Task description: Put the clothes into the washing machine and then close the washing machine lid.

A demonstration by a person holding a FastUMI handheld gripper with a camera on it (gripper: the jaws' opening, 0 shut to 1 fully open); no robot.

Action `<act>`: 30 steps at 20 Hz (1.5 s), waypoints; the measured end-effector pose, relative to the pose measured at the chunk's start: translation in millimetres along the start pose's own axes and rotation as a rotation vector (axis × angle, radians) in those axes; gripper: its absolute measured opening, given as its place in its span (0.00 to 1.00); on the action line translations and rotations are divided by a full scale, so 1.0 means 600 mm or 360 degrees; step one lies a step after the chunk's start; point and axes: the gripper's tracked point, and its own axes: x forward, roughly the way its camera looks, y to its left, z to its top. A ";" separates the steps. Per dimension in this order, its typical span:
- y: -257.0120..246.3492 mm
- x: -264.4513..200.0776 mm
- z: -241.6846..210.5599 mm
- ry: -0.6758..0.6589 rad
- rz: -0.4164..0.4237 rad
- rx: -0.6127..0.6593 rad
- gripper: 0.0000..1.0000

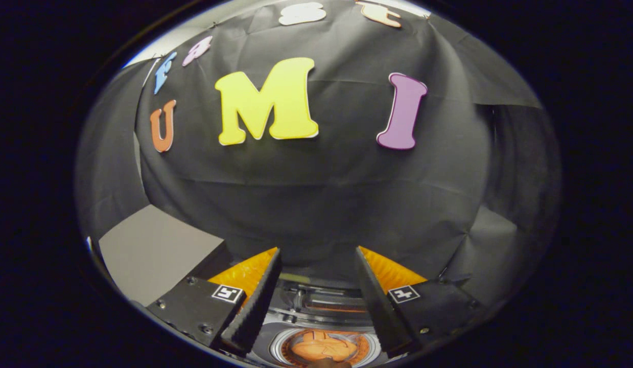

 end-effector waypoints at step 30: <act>-0.034 0.071 -0.065 0.0117 -0.0165 0.0069 0.90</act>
